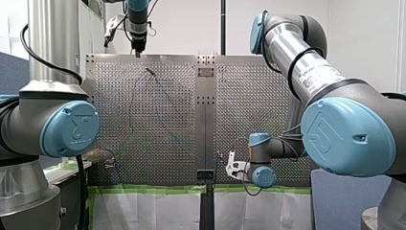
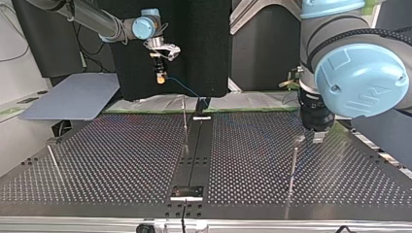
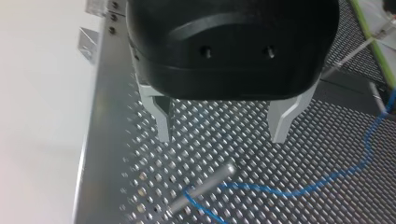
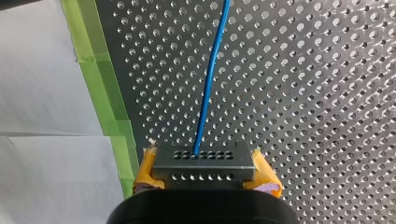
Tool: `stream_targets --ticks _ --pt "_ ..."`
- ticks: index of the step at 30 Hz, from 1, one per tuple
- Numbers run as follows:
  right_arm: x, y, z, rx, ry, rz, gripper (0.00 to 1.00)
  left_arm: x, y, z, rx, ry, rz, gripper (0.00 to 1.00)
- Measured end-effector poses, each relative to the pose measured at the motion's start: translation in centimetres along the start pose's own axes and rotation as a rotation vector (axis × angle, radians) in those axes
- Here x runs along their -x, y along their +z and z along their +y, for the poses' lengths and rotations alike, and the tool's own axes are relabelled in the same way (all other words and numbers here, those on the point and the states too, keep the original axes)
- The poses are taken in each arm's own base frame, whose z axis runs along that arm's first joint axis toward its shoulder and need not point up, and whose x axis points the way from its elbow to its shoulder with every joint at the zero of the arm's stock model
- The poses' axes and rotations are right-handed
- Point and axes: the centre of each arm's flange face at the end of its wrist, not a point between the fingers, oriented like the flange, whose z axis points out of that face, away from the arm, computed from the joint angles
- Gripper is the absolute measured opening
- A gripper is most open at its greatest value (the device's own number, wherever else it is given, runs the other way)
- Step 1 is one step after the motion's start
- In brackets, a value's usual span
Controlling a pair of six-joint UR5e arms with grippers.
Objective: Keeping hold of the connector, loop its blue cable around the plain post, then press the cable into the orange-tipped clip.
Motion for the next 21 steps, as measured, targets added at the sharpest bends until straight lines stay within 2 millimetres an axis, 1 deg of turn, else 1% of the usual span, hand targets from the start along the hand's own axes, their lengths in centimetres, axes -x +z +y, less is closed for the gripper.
stream_targets --ticks 4,8,17,21 --pt "0.0 0.0 0.0 -0.001 0.001 0.000 0.00 0.1 0.3 -0.7 -0.042 -0.044 -0.027 1.00" --pt "0.0 0.0 0.0 0.000 0.003 -0.001 0.00 -0.6 0.9 -1.5 -0.087 -0.071 -0.036 1.00" --pt "0.1 -0.1 0.0 0.001 0.003 -0.006 0.00 -3.5 2.5 -3.3 -0.183 -0.110 -0.029 1.00" --pt "0.1 -0.1 0.0 0.002 0.003 -0.010 0.00 -5.5 3.6 -4.6 -0.231 -0.136 -0.006 1.00"
